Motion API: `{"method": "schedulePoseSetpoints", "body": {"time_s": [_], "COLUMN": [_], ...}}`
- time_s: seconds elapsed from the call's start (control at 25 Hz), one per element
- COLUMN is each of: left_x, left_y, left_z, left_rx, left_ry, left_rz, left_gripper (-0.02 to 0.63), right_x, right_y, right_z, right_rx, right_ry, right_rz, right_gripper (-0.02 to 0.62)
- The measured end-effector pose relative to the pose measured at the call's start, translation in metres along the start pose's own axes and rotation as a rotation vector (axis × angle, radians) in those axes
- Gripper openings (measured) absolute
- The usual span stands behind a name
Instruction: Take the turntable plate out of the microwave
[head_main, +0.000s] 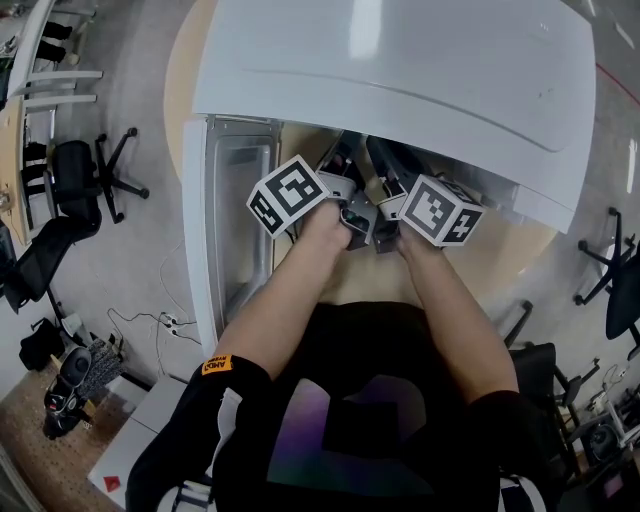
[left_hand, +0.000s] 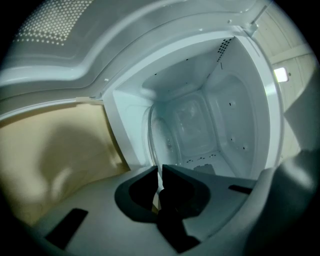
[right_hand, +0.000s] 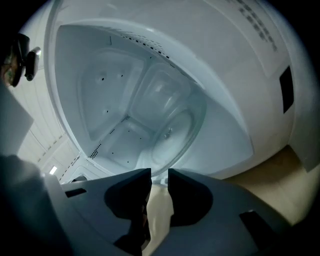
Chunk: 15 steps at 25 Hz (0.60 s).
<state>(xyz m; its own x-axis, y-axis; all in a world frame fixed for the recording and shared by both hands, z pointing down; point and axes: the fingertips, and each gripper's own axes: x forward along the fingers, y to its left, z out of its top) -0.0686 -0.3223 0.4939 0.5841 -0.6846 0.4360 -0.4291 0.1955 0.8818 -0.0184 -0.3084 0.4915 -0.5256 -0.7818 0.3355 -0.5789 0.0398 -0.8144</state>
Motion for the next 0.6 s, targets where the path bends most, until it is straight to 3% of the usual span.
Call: {"method": "schedulePoseSetpoints", "body": {"time_s": [0.2, 0.6], "left_x": [-0.0009, -0.0022], "left_y": [0.0007, -0.0047], "left_z": [0.0014, 0.0028], "left_rx": [0.011, 0.034], "left_ry": [-0.002, 0.015], "left_rz": [0.000, -0.052], "left_gripper": [0.072, 0.074], "right_x": [0.0010, -0.0027], "right_y": [-0.0028, 0.0023], "right_z": [0.0001, 0.0032], "right_rx": [0.079, 0.112], "right_ry": [-0.012, -0.043], "right_rz": [0.015, 0.025], "right_gripper": [0.089, 0.089]}}
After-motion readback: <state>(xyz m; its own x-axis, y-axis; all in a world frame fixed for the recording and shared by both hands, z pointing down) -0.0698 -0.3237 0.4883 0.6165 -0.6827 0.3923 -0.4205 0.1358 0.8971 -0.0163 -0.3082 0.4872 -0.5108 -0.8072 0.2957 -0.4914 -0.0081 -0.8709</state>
